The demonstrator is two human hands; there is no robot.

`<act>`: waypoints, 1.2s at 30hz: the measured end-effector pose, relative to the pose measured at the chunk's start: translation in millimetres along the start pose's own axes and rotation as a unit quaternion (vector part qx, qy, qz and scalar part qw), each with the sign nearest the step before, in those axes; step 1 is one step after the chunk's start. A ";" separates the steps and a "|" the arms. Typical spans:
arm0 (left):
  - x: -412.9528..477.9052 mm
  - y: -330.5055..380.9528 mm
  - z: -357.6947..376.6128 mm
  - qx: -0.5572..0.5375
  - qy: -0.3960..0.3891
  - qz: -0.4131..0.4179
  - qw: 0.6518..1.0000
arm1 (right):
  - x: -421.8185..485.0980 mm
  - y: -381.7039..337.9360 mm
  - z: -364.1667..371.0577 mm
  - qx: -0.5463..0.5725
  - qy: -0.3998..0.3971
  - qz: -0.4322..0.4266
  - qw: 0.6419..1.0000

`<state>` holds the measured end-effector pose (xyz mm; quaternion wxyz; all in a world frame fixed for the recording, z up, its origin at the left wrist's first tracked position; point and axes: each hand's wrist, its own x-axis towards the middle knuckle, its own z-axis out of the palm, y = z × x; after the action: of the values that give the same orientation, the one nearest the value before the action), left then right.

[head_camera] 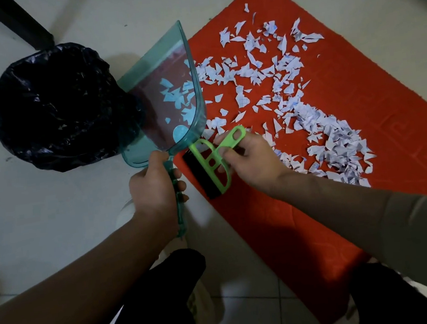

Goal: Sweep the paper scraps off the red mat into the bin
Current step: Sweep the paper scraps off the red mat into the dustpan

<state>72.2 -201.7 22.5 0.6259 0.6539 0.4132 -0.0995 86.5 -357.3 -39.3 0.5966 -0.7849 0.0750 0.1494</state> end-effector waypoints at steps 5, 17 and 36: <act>-1.3 -1.4 0.4 0.006 -0.003 0.001 1.000 | 10.1 2.9 -2.0 -0.044 0.042 0.016 0.998; -0.4 -1.2 2.4 -0.002 0.002 -0.002 1.000 | 5.3 -2.5 -6.1 0.002 0.034 0.005 0.999; -6.9 -9.8 7.2 0.035 -0.012 0.006 0.999 | -4.4 2.6 -46.0 -0.115 0.116 -0.018 0.986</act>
<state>64.1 -212.3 18.4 0.6081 0.6765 0.3983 -0.1180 88.2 -402.4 -29.1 0.4922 -0.8616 0.1119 0.0544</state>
